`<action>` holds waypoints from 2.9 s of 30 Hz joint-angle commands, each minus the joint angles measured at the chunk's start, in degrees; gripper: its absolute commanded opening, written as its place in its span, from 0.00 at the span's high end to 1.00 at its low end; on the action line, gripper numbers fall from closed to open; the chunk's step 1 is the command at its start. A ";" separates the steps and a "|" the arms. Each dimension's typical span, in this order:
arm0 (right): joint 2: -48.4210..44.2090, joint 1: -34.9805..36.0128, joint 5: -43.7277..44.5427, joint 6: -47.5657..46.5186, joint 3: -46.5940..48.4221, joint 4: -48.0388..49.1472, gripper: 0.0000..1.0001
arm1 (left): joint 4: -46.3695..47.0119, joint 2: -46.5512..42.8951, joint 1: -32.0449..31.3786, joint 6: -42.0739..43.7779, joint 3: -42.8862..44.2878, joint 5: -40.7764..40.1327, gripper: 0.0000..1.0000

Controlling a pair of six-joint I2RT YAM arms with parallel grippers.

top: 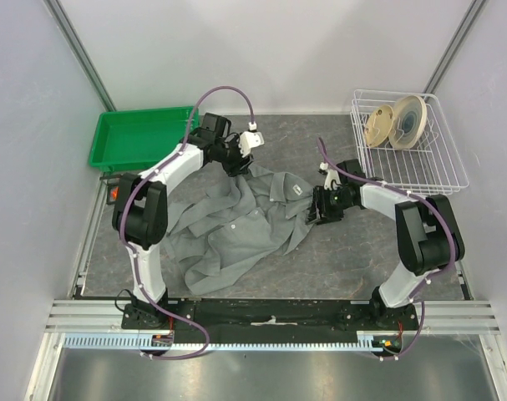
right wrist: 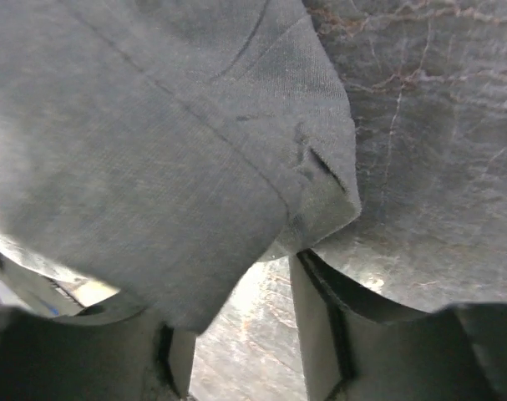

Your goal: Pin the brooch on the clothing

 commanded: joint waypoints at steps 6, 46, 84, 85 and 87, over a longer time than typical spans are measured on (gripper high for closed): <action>-1.87 -3.76 -2.12 1.19 1.49 1.96 1.00 | 4.49 -2.57 0.14 -0.88 2.37 -2.60 0.96; -32.79 -2.01 3.43 -24.66 66.54 -13.52 1.00 | -6.06 -64.26 14.56 -36.75 14.77 11.38 0.98; 9.11 3.00 22.77 -25.43 54.06 -17.81 0.02 | -9.57 -17.16 23.96 -28.77 -0.26 -6.91 0.42; 8.85 3.00 21.80 -26.22 53.62 -19.21 0.02 | -9.75 -17.43 23.79 -28.32 -0.70 -5.16 0.41; 8.23 2.91 17.68 -28.33 51.52 -24.04 0.02 | -12.54 -17.00 23.70 -26.66 -0.79 -2.52 0.43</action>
